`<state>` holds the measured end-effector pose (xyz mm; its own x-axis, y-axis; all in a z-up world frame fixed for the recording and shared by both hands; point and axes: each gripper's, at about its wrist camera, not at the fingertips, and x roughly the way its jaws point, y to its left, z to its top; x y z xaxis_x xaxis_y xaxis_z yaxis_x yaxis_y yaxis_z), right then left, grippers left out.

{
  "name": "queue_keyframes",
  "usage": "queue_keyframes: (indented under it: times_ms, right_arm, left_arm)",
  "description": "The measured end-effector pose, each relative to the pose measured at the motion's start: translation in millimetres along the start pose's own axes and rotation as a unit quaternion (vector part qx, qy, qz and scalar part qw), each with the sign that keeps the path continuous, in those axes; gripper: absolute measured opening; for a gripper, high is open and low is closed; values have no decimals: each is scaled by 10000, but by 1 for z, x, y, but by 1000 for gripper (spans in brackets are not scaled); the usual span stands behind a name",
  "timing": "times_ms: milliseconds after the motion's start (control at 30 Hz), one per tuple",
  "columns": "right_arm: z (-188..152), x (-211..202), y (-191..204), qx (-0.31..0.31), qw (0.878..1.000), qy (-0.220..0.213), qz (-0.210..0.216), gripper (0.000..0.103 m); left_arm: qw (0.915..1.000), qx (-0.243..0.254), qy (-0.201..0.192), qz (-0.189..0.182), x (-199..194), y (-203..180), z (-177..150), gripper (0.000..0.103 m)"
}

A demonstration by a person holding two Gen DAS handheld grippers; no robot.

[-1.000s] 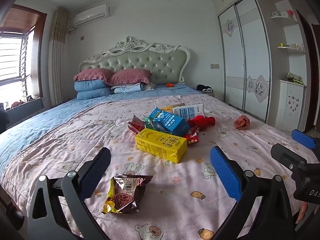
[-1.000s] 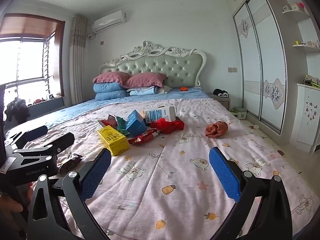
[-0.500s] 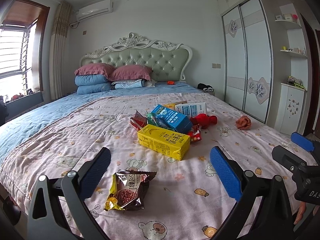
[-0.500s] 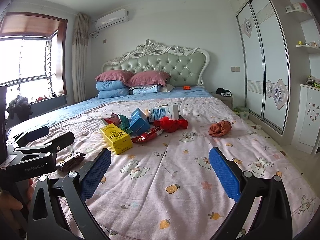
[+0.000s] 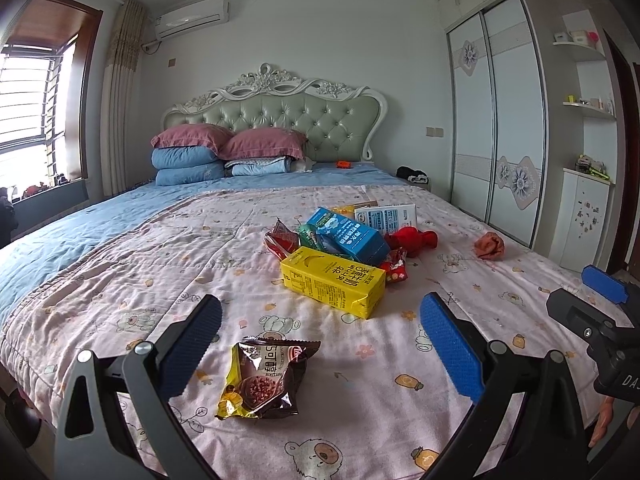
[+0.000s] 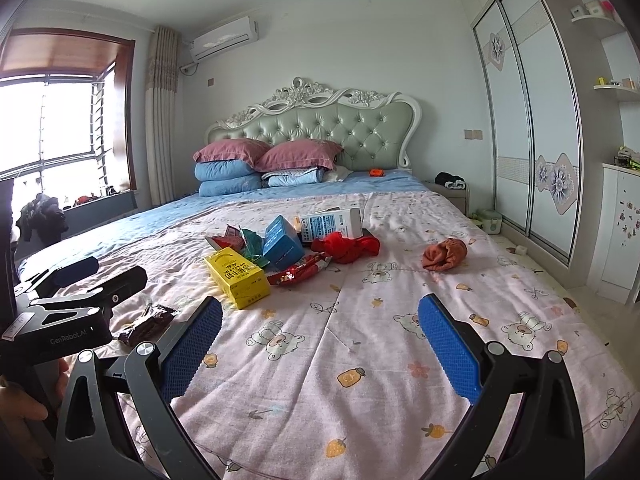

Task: Collect trash
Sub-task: 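Approach the bed with both tools open toward the snack items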

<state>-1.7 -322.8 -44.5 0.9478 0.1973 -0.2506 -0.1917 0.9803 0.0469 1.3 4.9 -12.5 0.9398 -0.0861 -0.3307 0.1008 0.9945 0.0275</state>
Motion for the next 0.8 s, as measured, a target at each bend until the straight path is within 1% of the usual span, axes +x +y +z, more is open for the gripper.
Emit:
queue_keyframes:
  times_ms: [533,800]
  right_arm:
    - [1,4,3,-25,10000,68,62,95]
    - [2,5,3,-29,9999,87,80,95]
  left_arm:
    - [10000,-51,18,11,-1,6,1,99]
    - [10000,22,55,49,-1,9,0,99]
